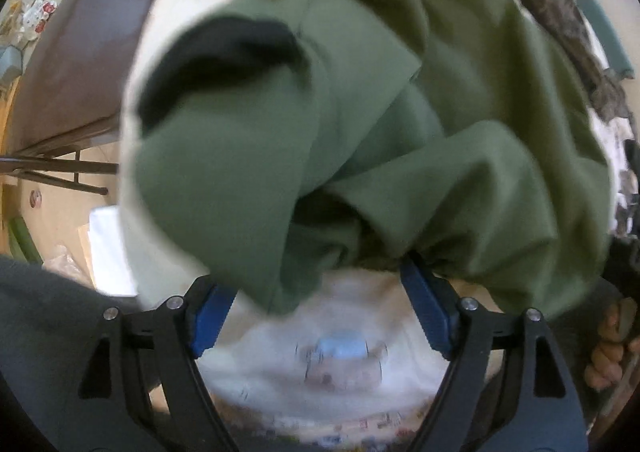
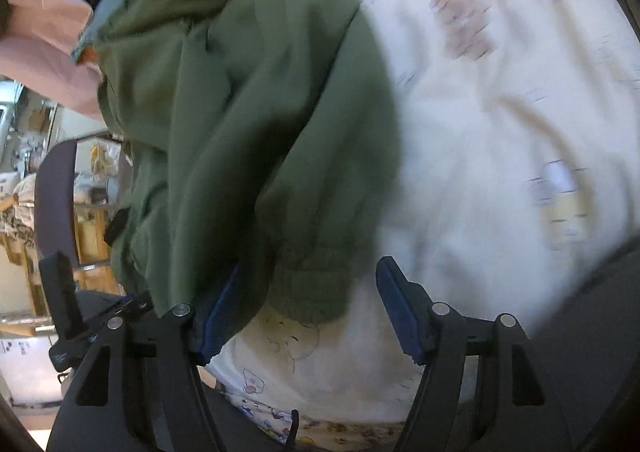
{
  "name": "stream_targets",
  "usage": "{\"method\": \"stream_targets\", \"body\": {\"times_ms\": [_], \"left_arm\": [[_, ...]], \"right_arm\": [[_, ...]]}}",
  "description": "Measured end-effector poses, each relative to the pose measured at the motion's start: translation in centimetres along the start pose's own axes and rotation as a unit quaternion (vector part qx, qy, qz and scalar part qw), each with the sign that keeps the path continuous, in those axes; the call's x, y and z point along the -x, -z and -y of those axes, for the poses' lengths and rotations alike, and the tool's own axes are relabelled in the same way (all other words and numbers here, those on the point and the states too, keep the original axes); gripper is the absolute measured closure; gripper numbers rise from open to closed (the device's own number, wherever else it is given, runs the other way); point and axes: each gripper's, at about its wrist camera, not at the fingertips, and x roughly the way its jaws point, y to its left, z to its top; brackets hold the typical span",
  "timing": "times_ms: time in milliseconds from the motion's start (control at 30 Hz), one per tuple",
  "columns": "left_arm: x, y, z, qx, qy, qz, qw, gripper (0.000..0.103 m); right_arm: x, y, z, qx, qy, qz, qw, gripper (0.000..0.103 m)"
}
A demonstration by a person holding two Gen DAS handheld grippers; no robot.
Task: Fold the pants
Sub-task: 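Lift the olive pants by the waistband with both tools and shake them out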
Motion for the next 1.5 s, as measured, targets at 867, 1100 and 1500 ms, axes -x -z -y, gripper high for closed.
{"method": "stream_targets", "body": {"times_ms": [867, 1100, 1500], "left_arm": [[46.6, 0.1, 6.5, -0.138, 0.163, 0.448, 0.8682, 0.093], [54.3, 0.1, 7.5, -0.152, 0.173, 0.488, 0.8417, 0.092], [39.2, -13.0, 8.4, -0.118, 0.117, 0.342, 0.925, 0.092]], "right_arm": [[40.2, 2.6, -23.0, 0.328, -0.117, 0.42, 0.838, 0.092], [48.8, 3.9, -27.5, 0.341, -0.129, 0.464, 0.807, 0.092], [36.8, -8.8, -25.1, 0.27, -0.061, 0.356, 0.893, 0.092]]}}
